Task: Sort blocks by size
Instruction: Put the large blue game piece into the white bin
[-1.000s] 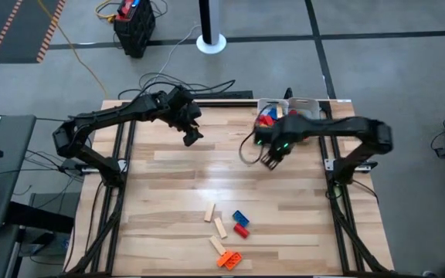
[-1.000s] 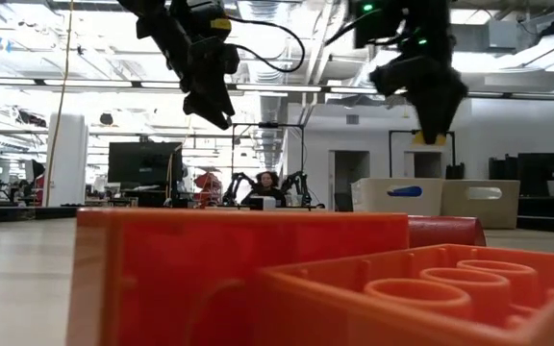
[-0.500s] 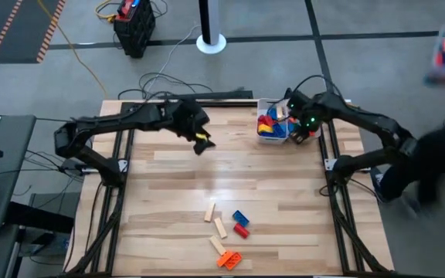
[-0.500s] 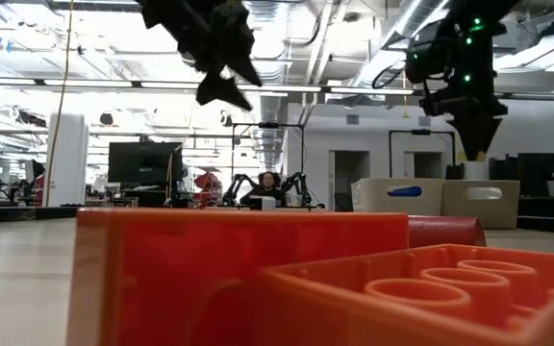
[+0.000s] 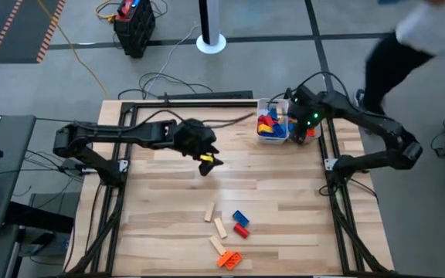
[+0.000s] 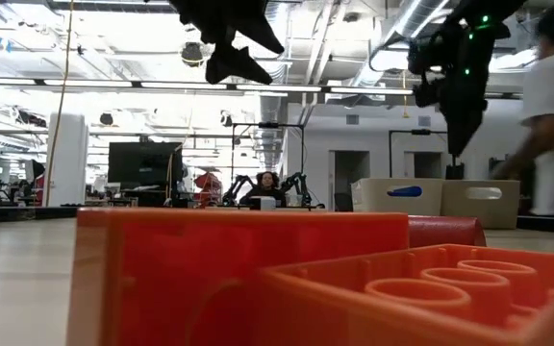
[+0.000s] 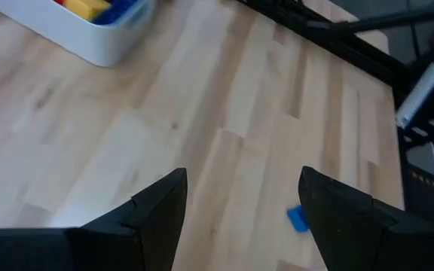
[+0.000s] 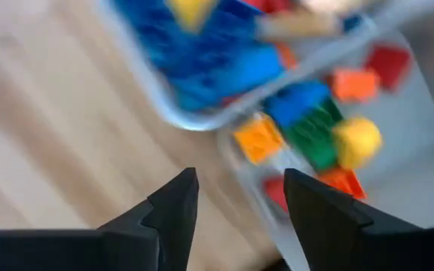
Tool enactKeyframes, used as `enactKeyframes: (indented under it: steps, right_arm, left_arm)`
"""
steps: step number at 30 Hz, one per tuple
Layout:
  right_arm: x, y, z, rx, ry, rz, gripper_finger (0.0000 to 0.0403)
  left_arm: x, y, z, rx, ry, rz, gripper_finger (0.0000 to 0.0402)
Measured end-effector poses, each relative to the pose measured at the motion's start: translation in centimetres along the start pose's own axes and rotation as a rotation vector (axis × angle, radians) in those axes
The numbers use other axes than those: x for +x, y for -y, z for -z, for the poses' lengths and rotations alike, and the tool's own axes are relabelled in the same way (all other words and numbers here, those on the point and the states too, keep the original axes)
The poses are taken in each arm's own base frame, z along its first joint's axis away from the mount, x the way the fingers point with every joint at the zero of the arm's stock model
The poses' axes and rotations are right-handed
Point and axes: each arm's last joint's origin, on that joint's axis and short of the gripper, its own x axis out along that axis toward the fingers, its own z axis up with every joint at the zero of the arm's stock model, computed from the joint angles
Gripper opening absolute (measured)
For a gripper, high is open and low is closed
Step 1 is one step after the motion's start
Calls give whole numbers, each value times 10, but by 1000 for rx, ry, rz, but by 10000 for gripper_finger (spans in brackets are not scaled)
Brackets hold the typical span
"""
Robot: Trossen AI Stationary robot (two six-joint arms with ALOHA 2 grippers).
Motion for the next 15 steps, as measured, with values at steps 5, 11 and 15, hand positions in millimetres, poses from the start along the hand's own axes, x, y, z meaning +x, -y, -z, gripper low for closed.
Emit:
enactKeyframes:
  steps: [5,11,15]
  right_arm:
    - [-12,-51,-7,-294,162,-121,228]
    - [-23,-116,-5,-504,334,-246,228]
    - [-24,-129,3,-505,317,-188,223]
  left_arm:
    - [6,15,14,-13,-52,-65,245]
    - [10,32,32,8,-95,-173,245]
    - [22,49,44,116,-147,-97,245]
